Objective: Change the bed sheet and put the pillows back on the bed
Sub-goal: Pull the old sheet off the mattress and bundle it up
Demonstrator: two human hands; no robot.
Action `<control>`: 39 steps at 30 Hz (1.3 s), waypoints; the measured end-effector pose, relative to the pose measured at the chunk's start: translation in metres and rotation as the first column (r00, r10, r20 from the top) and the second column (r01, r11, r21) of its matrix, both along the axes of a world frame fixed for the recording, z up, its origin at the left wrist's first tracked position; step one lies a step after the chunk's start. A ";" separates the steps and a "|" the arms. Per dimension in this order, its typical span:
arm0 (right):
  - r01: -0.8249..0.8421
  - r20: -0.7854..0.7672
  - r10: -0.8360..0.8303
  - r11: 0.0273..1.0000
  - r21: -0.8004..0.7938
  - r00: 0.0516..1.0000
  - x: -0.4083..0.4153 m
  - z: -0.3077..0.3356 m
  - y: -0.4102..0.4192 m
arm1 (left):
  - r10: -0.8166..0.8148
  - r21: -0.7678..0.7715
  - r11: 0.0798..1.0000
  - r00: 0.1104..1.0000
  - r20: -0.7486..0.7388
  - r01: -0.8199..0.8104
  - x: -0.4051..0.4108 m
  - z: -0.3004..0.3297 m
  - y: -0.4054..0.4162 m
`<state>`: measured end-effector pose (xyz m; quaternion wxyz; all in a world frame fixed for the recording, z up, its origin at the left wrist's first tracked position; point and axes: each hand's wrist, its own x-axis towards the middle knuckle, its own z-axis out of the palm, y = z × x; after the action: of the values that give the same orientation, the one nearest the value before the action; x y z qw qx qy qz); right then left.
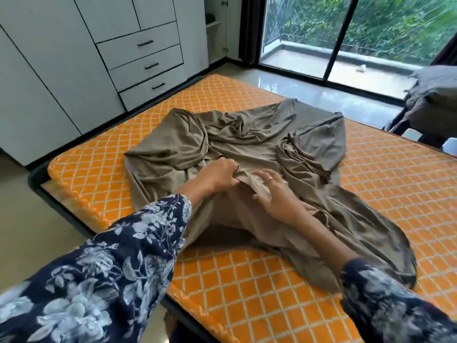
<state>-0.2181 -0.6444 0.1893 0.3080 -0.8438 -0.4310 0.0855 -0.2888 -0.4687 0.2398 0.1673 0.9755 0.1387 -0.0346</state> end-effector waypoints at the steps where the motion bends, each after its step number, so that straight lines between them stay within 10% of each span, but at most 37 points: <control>1: 0.001 0.037 -0.001 1.000 -0.007 0.999 -0.007 -0.001 0.015 | -0.019 -0.001 1.000 1.000 0.012 0.019 0.002 0.001 0.010; 18: 0.323 0.142 -0.374 0.901 0.289 0.916 -0.034 0.066 0.156 | -0.310 -0.075 0.949 0.948 -0.077 0.305 0.002 -0.026 0.185; 27: 0.604 0.247 -0.709 0.697 0.387 0.660 -0.017 0.136 0.096 | -0.303 -0.313 0.907 0.953 -0.019 0.282 0.013 -0.055 0.186; 34: 0.740 0.169 -0.831 0.551 0.385 0.530 0.000 0.156 0.028 | -0.644 -0.685 0.641 0.729 -0.233 0.347 0.001 -0.042 0.166; 39: 0.750 0.095 -0.832 0.537 0.386 0.546 0.006 0.161 0.001 | -0.679 -0.953 0.282 0.678 -0.281 -0.112 -0.017 -0.008 0.130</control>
<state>-0.2125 -0.6436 0.3506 0.3756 -0.8925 -0.0425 -0.2460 -0.3054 -0.3384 0.2316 0.6172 0.6230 -0.0531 -0.4776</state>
